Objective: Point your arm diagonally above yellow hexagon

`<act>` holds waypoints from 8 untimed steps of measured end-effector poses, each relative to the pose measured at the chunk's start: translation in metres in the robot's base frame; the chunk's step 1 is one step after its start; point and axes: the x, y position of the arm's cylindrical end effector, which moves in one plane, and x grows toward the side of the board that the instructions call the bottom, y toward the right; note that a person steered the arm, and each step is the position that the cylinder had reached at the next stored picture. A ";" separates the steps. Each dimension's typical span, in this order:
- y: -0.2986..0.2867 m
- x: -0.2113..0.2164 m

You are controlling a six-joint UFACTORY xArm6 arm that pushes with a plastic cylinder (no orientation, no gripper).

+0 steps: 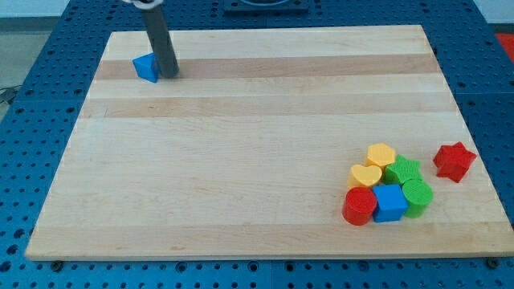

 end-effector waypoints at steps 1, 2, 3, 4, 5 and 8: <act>0.064 0.031; 0.064 0.031; 0.075 0.031; 0.170 0.052; 0.228 0.078; 0.238 0.119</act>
